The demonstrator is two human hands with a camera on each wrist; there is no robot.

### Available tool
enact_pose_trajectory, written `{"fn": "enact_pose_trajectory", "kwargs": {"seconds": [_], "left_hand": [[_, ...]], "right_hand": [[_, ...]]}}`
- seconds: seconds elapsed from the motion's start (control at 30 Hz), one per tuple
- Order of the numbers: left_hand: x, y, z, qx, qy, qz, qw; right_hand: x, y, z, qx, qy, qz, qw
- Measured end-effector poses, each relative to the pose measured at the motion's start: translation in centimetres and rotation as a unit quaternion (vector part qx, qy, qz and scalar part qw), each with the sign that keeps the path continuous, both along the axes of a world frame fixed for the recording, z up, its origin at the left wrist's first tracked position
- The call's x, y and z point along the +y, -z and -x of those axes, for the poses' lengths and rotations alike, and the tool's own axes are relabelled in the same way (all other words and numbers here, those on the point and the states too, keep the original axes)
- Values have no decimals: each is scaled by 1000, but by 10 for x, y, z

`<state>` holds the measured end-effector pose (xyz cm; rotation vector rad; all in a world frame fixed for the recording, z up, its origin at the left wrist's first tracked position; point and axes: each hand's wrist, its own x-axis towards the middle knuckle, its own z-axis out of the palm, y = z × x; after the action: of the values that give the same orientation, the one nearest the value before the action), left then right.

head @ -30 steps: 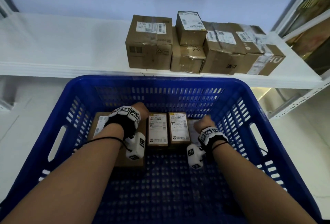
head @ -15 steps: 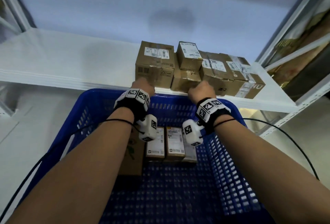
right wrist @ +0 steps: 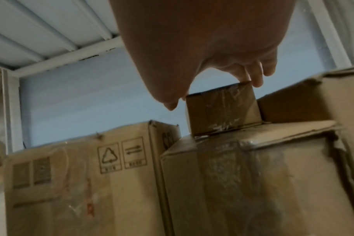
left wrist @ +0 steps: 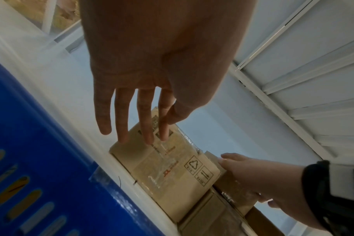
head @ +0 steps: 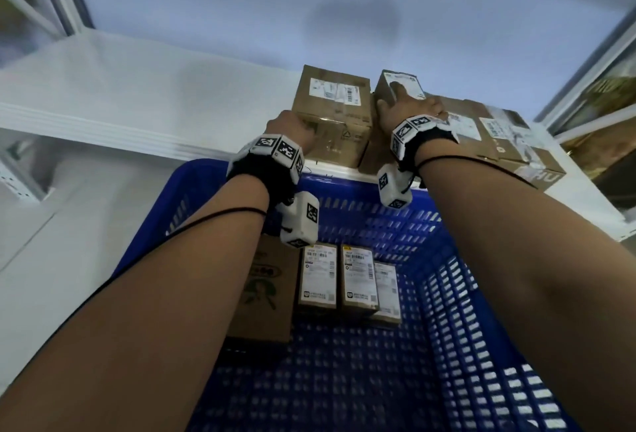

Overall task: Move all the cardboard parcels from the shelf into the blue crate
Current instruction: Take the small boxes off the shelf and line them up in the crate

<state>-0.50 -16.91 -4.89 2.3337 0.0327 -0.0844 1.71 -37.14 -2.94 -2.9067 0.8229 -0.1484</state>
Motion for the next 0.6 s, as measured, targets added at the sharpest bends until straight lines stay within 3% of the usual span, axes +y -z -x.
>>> {"fn": "enact_pose_trajectory", "kwargs": {"seconds": [0.1,0.3,0.5,0.6], "left_hand": [[-3,10,-6,8,13,1,1000],[-9,18,-5,13,25,12,1000],[-22,0,12,52,89,119,987],[-32,-17,26,110,162,220,956]], "right_hand": [[2,11,-8,-2,7,29,1000],[15,4,2,-112,26,-32,993],[31,-16,57,-241,-31,-146,959],[42,-12,93,-280,-68,-205,935]]}}
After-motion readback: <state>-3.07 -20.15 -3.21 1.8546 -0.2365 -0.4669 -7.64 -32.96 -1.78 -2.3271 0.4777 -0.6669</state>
